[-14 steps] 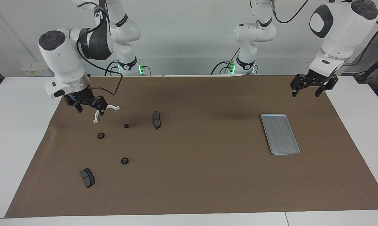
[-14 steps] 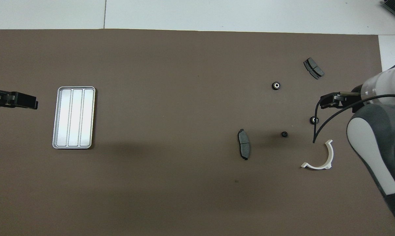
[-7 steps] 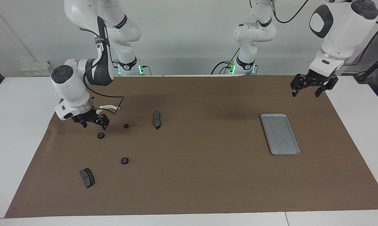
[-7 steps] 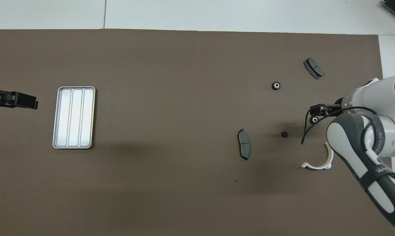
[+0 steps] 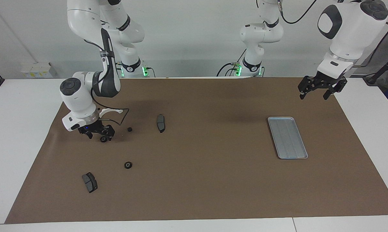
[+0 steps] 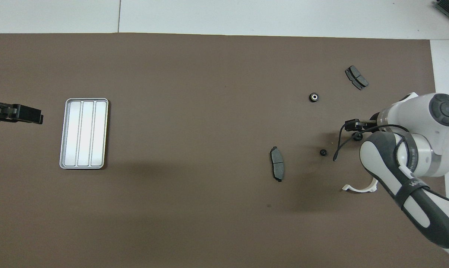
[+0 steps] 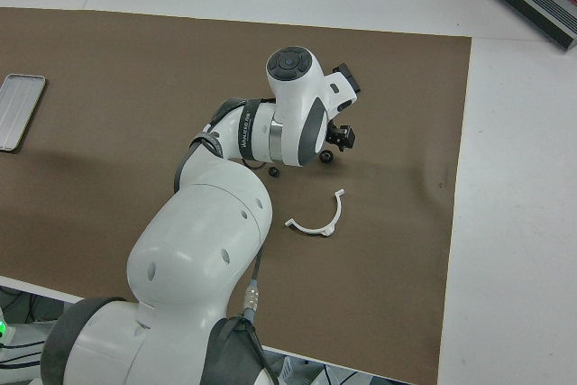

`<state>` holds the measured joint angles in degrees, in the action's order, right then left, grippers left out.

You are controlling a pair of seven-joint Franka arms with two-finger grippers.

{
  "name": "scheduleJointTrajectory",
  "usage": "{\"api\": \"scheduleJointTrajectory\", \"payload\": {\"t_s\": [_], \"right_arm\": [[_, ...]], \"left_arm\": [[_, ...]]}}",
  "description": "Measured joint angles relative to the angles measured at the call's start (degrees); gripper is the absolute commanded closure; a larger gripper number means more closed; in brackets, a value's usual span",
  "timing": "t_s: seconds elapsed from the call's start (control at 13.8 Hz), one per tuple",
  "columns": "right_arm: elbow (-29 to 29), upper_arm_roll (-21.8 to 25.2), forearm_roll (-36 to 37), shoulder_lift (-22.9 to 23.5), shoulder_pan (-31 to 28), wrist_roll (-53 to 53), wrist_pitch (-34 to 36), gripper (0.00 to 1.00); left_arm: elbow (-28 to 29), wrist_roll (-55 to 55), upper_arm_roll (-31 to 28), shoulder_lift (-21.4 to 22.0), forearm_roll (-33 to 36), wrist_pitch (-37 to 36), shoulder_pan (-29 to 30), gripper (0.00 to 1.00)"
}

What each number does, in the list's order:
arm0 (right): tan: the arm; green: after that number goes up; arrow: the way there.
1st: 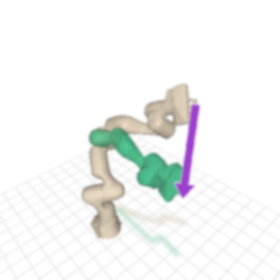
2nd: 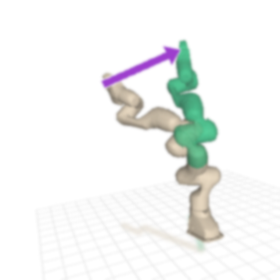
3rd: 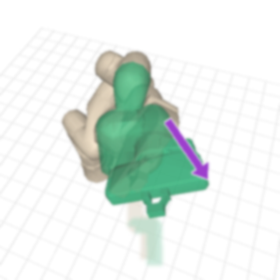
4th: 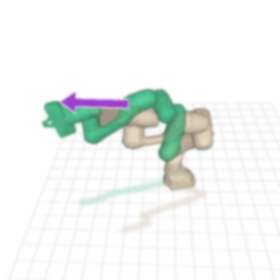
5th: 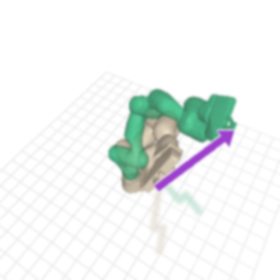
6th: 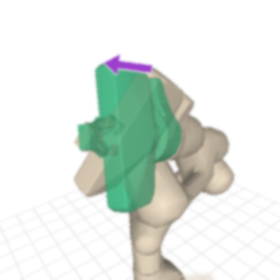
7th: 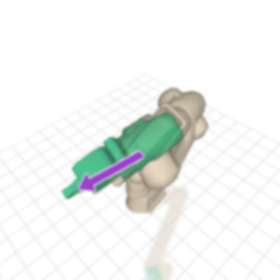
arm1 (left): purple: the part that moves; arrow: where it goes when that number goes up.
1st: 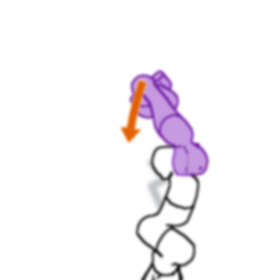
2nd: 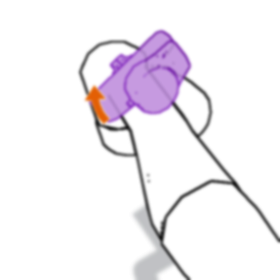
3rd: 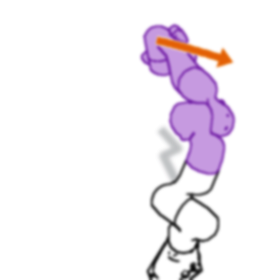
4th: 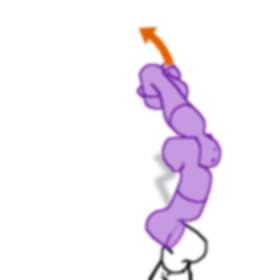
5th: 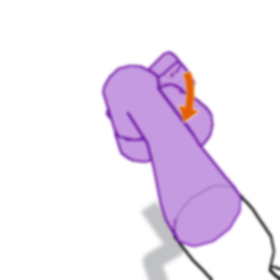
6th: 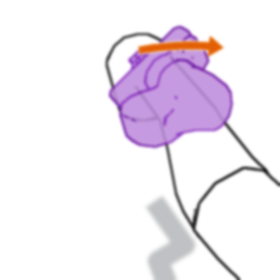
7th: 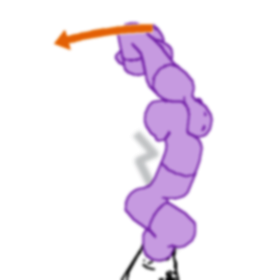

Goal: Pick bearing gear from pile to tray

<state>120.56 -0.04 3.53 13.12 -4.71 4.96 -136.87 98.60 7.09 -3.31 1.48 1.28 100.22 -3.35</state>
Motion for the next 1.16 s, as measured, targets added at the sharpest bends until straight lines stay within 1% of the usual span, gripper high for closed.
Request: {"api": "scheduleJointTrajectory", "payload": {"t_s": [0.36,0.44,0.51,0.73,0.95,1.02,1.09,1.16], "right_arm": [[0.46,-0.01,0.0,1.15,0.0,-0.01,-0.38,0.19],[0.62,-0.01,0.0,1.22,0.0,-0.02,-0.39,0.26],[0.75,-0.01,0.0,1.28,0.0,-0.02,-0.44,0.29],[0.86,-0.01,0.0,1.41,0.0,-0.02,-0.58,0.31],[1.05,0.03,0.0,1.68,-0.04,-0.02,-0.6,0.37],[1.11,0.04,0.0,1.74,-0.12,-0.02,-0.61,0.46],[1.19,0.06,0.0,1.77,-0.19,-0.02,-0.61,0.65],[1.24,0.08,0.0,1.77,-0.2,-0.03,-0.61,0.9]], "left_arm": [[0.0,0.0,0.0,0.0,0.0,0.0,0.0,0.0],[0.0,0.0,0.0,0.0,0.0,0.0,0.0,0.0],[0.0,0.0,0.0,0.0,0.0,0.0,0.0,0.0],[0.0,0.0,0.0,0.0,0.0,0.0,0.0,0.0],[0.0,0.0,0.0,0.0,0.0,0.0,0.0,0.0],[0.0,0.0,0.0,0.0,0.0,0.0,0.0,0.0],[0.0,0.0,0.0,0.0,0.0,0.0,0.0,0.0],[0.0,0.0,0.0,0.0,0.0,0.0,0.0,0.0]]}}
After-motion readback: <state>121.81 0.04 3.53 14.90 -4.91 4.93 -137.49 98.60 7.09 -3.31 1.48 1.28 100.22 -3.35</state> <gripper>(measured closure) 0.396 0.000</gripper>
